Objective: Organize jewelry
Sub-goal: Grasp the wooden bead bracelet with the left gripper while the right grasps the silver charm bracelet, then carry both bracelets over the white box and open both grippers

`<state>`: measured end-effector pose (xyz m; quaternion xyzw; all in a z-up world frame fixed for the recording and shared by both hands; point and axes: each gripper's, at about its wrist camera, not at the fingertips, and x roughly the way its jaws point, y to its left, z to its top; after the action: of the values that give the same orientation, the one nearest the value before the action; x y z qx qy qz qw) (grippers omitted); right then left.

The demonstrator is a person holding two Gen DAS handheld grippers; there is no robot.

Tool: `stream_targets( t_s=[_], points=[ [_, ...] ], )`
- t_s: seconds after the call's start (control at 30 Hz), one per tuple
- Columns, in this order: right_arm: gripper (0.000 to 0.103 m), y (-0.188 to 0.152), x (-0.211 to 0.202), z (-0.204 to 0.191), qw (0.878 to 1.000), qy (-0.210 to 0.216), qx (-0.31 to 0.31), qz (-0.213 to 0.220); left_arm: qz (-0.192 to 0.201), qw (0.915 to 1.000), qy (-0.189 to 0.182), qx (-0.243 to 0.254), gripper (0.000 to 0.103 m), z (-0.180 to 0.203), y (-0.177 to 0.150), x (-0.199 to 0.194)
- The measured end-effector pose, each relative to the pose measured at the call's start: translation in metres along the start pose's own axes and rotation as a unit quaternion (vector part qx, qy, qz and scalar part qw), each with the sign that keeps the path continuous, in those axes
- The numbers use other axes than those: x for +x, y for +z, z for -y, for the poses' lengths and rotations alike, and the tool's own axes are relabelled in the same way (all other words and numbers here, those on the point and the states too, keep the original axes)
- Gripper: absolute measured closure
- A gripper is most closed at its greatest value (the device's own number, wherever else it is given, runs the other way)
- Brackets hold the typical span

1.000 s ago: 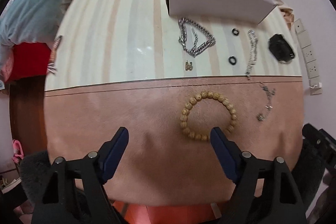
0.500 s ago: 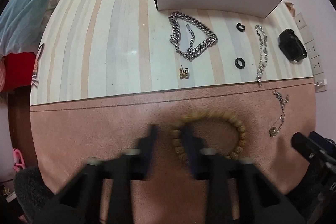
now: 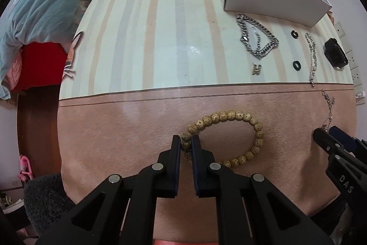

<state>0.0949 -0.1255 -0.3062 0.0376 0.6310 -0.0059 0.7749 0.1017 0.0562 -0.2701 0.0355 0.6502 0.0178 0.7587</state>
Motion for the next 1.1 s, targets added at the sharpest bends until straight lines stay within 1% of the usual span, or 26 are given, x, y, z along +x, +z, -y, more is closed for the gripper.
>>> stream_targets(
  t_s=[0.07, 0.13, 0.2, 0.33, 0.37, 0.4, 0.43, 0.47, 0.53, 0.63, 0.87, 1.0, 1.1],
  points=[
    [0.073, -0.003, -0.002, -0.008, 1.000, -0.015, -0.010, 0.008, 0.001, 1.0000, 0.001, -0.001, 0.096, -0.005, -0.003, 0.001],
    [0.085, -0.005, -0.003, -0.013, 1.000, -0.024, -0.012, 0.015, 0.002, 1.0000, 0.001, -0.001, 0.096, -0.007, 0.001, 0.003],
    [0.090, -0.006, -0.006, -0.019, 1.000, -0.023, -0.009, 0.017, 0.002, 1.0000, 0.001, 0.000, 0.096, -0.010, -0.002, 0.002],
    [0.090, -0.007, -0.007, -0.019, 1.000, -0.021, -0.007, 0.018, 0.003, 1.0000, 0.000, 0.001, 0.096, -0.002, -0.005, 0.000],
    [0.091, -0.003, -0.005, -0.011, 1.000, -0.021, -0.005, 0.017, 0.004, 1.0000, 0.000, 0.001, 0.096, -0.001, -0.006, -0.002],
    [0.091, -0.003, -0.005, -0.009, 1.000, -0.017, 0.000, 0.015, 0.006, 1.0000, -0.001, 0.001, 0.096, -0.001, -0.005, -0.002],
    [0.091, -0.002, -0.006, -0.007, 1.000, -0.011, 0.005, 0.013, 0.008, 1.0000, -0.001, 0.000, 0.096, 0.008, -0.002, -0.003],
    [0.091, 0.001, -0.004, 0.001, 1.000, -0.006, 0.009, 0.014, 0.011, 0.9999, -0.002, -0.001, 0.096, 0.011, -0.002, -0.007],
    [0.091, 0.002, -0.012, 0.006, 1.000, 0.008, 0.015, 0.017, 0.017, 0.9998, -0.006, -0.002, 0.096, 0.012, 0.001, -0.013],
    [0.091, 0.005, -0.029, 0.007, 0.999, 0.031, 0.019, 0.026, 0.031, 0.9994, -0.014, -0.002, 0.097, 0.015, 0.006, -0.031],
    [0.091, 0.021, -0.083, 0.013, 0.993, 0.095, 0.027, 0.058, 0.081, 0.9958, -0.043, 0.004, 0.097, 0.018, 0.022, -0.086],
    [0.091, 0.039, -0.110, 0.015, 0.989, 0.124, 0.024, 0.083, 0.115, 0.9920, -0.050, 0.018, 0.097, 0.024, 0.034, -0.120],
    [0.091, 0.054, -0.124, 0.015, 0.985, 0.142, 0.024, 0.093, 0.136, 0.9887, -0.059, 0.025, 0.097, 0.030, 0.046, -0.142]
  ],
)
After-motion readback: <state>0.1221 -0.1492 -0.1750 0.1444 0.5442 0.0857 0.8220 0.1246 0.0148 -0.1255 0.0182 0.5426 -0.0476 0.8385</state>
